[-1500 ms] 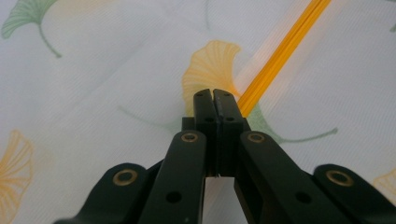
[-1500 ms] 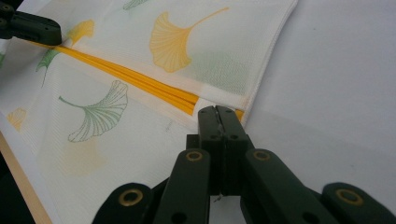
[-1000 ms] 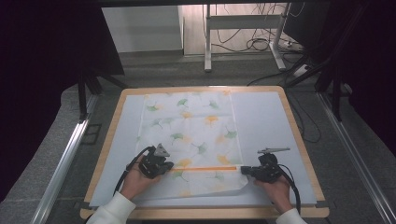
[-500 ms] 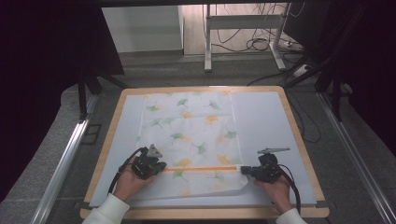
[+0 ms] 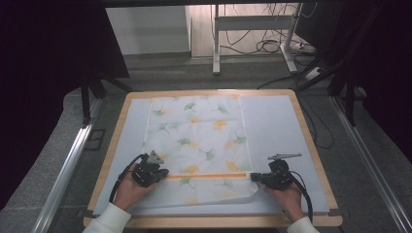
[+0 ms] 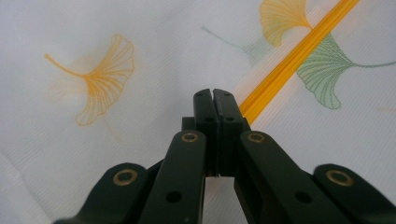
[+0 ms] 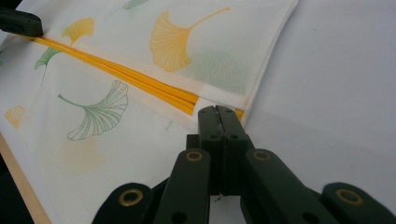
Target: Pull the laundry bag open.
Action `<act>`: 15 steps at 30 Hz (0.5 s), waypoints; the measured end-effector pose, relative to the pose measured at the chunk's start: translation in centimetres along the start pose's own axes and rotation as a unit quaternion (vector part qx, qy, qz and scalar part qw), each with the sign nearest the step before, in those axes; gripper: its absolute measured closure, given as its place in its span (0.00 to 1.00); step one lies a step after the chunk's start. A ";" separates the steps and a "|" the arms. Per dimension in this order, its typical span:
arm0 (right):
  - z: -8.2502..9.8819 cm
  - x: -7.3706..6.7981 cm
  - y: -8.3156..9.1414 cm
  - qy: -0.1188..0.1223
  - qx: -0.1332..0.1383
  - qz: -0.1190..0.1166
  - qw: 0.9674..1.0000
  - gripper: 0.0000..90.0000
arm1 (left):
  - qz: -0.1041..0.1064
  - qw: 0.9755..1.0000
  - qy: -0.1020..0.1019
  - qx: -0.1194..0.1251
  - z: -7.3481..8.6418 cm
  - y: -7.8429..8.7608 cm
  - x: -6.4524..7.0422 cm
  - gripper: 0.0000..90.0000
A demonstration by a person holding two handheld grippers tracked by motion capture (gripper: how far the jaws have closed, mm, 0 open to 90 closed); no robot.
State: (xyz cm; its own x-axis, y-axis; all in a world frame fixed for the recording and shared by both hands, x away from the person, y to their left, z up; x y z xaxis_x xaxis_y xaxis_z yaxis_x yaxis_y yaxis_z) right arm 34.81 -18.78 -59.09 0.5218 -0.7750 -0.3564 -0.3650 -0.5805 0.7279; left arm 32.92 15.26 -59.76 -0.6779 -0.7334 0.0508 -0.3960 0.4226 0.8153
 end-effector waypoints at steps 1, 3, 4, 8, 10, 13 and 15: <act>0.0 0.0 0.0 -0.001 0.000 0.000 1.000 0.99 | -0.003 1.000 0.001 -0.001 0.2 0.1 -0.1 1.00; 0.0 0.0 0.0 -0.001 0.000 0.000 1.000 0.99 | -0.002 1.000 0.004 0.000 0.3 0.2 -0.3 1.00; 0.0 0.0 0.0 -0.001 0.000 -0.001 1.000 0.99 | -0.004 1.000 0.004 0.000 0.4 0.2 -0.4 1.00; 0.0 0.0 0.0 0.000 0.000 0.000 1.000 0.99 | -0.007 1.000 0.006 0.000 0.6 0.4 -0.6 1.00; 0.0 0.0 0.0 -0.001 -0.001 0.000 1.000 0.99 | -0.012 1.000 0.008 -0.001 0.9 0.6 -1.0 1.00; 0.0 0.0 0.0 0.000 0.000 0.000 1.000 0.99 | -0.012 1.000 0.013 -0.002 1.2 0.8 -1.2 1.00; 0.0 0.0 0.0 0.000 0.000 0.000 1.000 0.99 | -0.013 1.000 0.016 -0.003 1.4 1.0 -1.4 1.00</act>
Point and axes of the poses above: each handheld gripper's, and its own axes: y roughly backward along the jaws, z roughly out of its underside, x roughly to its right, the point moved 9 cm from there along -y, roughly forward along the jaws, and after that the axes turned 2 degrees about z, right-handed, at the moved point
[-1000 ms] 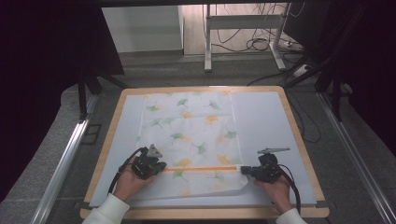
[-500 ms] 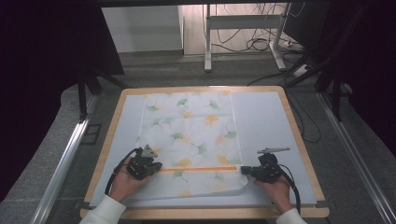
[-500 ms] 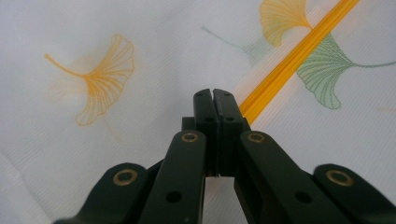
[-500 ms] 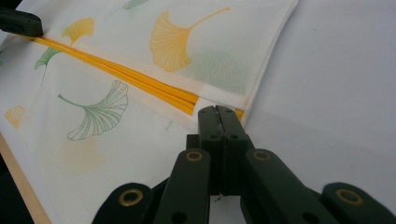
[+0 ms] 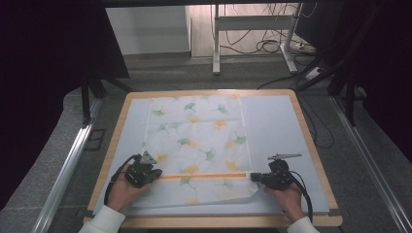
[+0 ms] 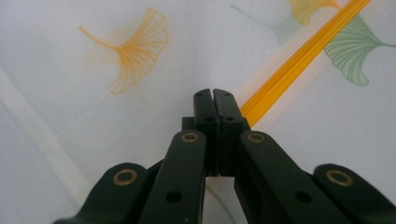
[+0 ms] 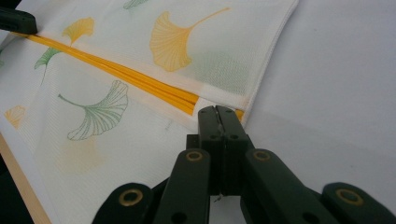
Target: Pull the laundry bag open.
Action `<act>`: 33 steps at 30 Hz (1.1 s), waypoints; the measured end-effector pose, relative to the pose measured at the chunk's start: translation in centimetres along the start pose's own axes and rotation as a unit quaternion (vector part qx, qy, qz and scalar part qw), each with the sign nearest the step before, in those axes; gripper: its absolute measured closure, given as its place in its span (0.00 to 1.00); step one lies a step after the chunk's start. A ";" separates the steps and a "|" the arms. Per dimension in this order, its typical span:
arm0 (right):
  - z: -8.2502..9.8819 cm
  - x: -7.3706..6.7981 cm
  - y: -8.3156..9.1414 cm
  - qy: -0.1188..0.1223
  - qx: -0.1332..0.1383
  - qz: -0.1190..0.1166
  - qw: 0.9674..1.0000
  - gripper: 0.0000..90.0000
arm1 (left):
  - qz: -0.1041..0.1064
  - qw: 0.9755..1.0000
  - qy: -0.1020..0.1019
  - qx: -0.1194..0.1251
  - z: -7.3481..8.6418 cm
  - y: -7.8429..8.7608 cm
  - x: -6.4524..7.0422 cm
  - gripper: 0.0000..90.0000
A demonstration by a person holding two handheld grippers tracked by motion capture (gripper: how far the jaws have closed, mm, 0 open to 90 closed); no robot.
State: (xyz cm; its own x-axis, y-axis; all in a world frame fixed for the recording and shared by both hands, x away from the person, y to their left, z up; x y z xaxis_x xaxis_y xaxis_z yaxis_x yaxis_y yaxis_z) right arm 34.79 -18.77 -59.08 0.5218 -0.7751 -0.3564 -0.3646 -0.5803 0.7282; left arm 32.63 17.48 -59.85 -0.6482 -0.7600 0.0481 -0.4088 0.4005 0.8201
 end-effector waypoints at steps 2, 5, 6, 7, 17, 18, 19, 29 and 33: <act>0.0 0.0 0.0 0.000 0.001 -0.001 1.000 0.99 | 0.000 1.000 0.005 0.001 0.2 0.2 -0.2 1.00; 0.0 0.0 0.0 -0.001 0.002 -0.001 1.000 0.99 | -0.005 1.000 0.006 0.000 0.4 0.3 -0.4 1.00; 0.0 0.0 0.0 -0.002 0.002 0.000 1.000 0.99 | -0.005 1.000 0.007 0.000 0.5 0.4 -0.5 1.00; 0.0 0.0 0.0 -0.002 0.001 0.000 1.000 0.99 | -0.005 1.000 0.007 0.000 0.5 0.4 -0.5 1.00; 0.0 0.0 0.0 -0.001 0.001 0.000 1.000 0.99 | -0.008 1.000 0.016 0.000 1.3 1.0 -1.2 1.00; 0.0 0.0 0.0 0.000 0.001 0.001 1.000 0.99 | -0.010 1.000 0.016 0.001 1.3 1.0 -1.2 1.00; 0.0 0.0 0.0 0.000 0.001 0.001 1.000 0.99 | -0.012 1.000 0.016 0.000 1.4 1.1 -1.3 1.00; 0.0 0.0 0.0 -0.001 0.002 0.001 1.000 0.99 | -0.015 0.999 0.029 0.002 2.0 1.6 -2.0 1.00; 0.0 0.0 0.0 0.001 0.001 0.003 1.000 0.99 | -0.015 0.999 0.033 0.003 2.2 1.8 -2.2 1.00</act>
Point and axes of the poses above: each handheld gripper's, and its own axes: y roughly backward along the jaws, z roughly out of its underside, x roughly to its right, the point moved 9 cm from there along -y, roughly forward along the jaws, and after that the axes turned 2 degrees about z, right-handed, at the moved point
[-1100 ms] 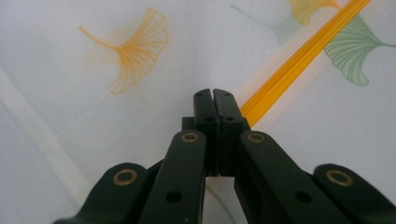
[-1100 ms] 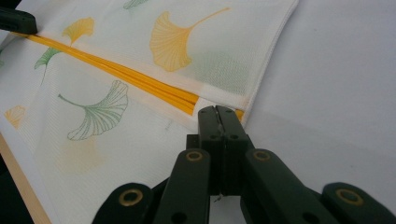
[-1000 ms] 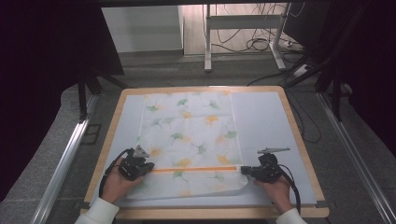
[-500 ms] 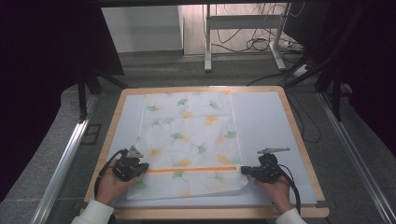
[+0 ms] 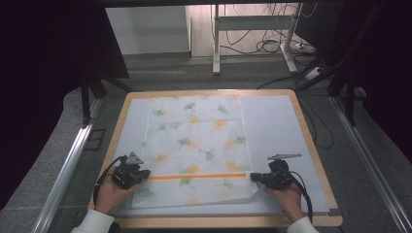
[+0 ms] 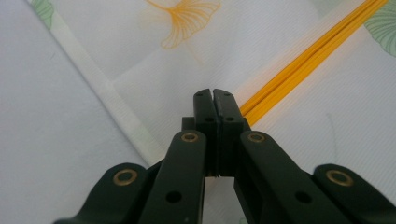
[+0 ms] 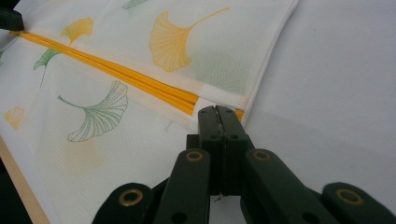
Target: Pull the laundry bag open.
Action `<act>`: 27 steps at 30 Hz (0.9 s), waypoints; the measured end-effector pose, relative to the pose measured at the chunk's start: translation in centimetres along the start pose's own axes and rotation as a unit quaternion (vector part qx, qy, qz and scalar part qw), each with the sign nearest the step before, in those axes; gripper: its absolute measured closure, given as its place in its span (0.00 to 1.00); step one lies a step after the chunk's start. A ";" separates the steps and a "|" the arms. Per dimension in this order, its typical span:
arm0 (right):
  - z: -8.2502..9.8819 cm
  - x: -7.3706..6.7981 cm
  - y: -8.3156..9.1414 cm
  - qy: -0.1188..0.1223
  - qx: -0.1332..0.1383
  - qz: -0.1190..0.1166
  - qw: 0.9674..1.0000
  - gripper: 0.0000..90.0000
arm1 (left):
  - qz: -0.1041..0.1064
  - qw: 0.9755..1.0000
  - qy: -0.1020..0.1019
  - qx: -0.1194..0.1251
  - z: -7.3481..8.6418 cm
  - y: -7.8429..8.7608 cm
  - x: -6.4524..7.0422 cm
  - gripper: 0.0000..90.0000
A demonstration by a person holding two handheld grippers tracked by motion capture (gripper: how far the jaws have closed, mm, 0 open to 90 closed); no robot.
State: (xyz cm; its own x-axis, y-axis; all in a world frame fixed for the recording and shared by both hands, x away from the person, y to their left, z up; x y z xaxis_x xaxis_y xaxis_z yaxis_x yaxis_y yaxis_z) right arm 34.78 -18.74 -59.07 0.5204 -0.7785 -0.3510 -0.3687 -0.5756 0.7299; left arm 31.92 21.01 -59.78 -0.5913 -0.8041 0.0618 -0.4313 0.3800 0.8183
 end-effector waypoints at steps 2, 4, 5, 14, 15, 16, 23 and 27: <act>0.0 0.0 0.0 0.003 0.000 0.002 1.000 0.99 | 0.001 1.000 0.004 0.000 0.1 0.1 -0.2 1.00; 0.0 0.0 0.0 0.002 0.000 0.001 1.000 0.99 | 0.007 1.000 0.009 0.002 0.2 0.2 -0.3 1.00; 0.0 0.0 0.0 0.002 0.000 0.001 1.000 0.99 | 0.003 1.000 0.008 0.000 0.3 0.2 -0.4 1.00; 0.0 0.0 0.0 0.003 0.000 0.000 1.000 0.99 | -0.001 1.000 0.009 -0.002 0.5 0.3 -0.6 1.00; 0.0 0.0 0.0 0.002 0.000 0.001 1.000 0.99 | -0.001 1.000 0.010 -0.002 0.5 0.4 -0.7 1.00; 0.0 0.0 0.0 0.003 0.000 0.001 1.000 0.99 | -0.003 1.000 0.011 -0.003 0.6 0.4 -0.7 1.00; 0.0 0.0 0.0 0.006 -0.003 0.004 1.000 0.99 | -0.009 1.000 0.025 0.003 1.2 1.1 -1.5 1.00; 0.0 0.0 0.0 0.007 -0.004 0.003 1.000 0.99 | -0.002 0.999 0.039 0.012 1.7 1.4 -1.8 1.00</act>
Point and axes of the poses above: each handheld gripper's, and its own axes: y roughly backward along the jaws, z roughly out of its underside, x roughly to its right, the point moved 9 cm from there along -y, roughly forward along the jaws, and after that the axes turned 2 degrees about z, right-handed, at the moved point
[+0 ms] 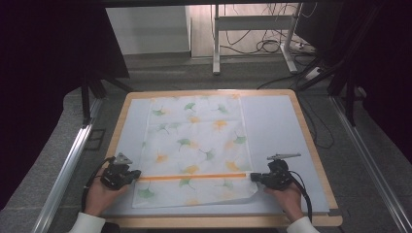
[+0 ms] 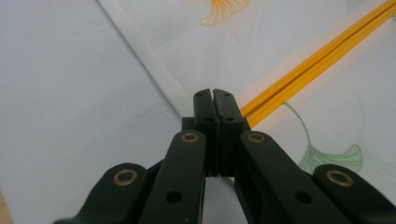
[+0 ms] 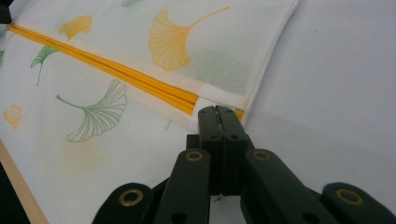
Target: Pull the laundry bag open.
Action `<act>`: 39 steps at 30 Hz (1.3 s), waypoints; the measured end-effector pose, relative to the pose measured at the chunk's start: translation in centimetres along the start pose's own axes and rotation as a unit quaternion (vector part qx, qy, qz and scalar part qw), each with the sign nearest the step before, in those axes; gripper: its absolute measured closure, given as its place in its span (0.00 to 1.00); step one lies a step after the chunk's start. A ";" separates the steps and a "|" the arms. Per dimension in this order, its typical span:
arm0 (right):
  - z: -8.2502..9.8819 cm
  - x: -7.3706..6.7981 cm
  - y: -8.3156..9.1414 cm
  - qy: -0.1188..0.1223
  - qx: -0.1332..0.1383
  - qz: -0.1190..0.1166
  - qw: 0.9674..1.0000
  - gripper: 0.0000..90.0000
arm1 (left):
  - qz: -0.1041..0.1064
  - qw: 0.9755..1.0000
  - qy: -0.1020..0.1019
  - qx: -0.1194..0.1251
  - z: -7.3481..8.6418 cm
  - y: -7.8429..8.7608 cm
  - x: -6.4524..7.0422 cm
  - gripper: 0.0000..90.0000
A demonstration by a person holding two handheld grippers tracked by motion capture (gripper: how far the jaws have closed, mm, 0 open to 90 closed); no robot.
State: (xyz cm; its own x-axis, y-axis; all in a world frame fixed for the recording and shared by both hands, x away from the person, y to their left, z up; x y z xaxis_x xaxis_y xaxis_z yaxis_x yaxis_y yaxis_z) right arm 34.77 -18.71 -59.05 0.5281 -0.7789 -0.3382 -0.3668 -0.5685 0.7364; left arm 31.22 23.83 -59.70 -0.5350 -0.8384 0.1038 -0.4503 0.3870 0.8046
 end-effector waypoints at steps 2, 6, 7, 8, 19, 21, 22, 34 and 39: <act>0.0 0.0 0.0 -0.001 0.000 0.000 1.000 0.99 | 0.009 1.000 0.007 0.007 0.2 0.3 -0.1 1.00; 0.0 0.0 0.0 -0.001 0.001 0.000 1.000 0.99 | 0.013 1.000 0.010 0.009 0.1 0.1 -0.1 1.00; 0.0 0.0 0.0 -0.002 0.001 0.000 1.000 0.99 | 0.013 1.000 0.009 0.009 0.1 0.1 -0.1 1.00; 0.0 0.0 0.0 -0.002 0.001 0.000 1.000 0.99 | 0.013 1.000 0.007 0.011 0.1 0.0 -0.1 1.00; -0.1 -0.1 0.0 0.017 0.004 0.002 1.000 0.99 | 0.017 0.998 0.030 0.043 0.1 -0.1 -0.6 0.92; 0.0 -0.1 0.0 0.018 0.004 0.002 1.000 0.99 | 0.012 0.998 0.036 0.046 0.1 0.0 -1.0 0.87; 0.0 -0.1 0.0 0.018 0.004 0.002 1.000 0.99 | 0.009 0.998 0.037 0.049 0.1 0.1 -1.1 0.87; -1.1 -0.5 1.5 0.059 0.042 0.008 0.997 0.94 | -0.030 0.993 0.071 0.094 0.2 1.4 -2.8 0.53; -1.1 0.3 2.4 0.076 0.053 0.027 0.995 0.79 | -0.043 0.989 0.074 0.117 0.2 2.2 -3.2 0.40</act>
State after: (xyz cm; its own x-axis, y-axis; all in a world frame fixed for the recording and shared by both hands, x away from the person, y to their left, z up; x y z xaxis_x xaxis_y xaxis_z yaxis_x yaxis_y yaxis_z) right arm 34.87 -20.02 -56.72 0.6123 -0.7646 -0.2011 -0.4724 -0.5578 0.6824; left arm 31.77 27.45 -58.38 -0.3846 -0.9127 0.1383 -0.6524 0.3747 0.6587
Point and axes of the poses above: each handheld gripper's, and its own axes: y roughly backward along the jaws, z roughly out of its underside, x roughly to its right, the point moved 9 cm from there along -y, roughly forward along the jaws, and after that the axes turned 2 degrees about z, right-handed, at the moved point
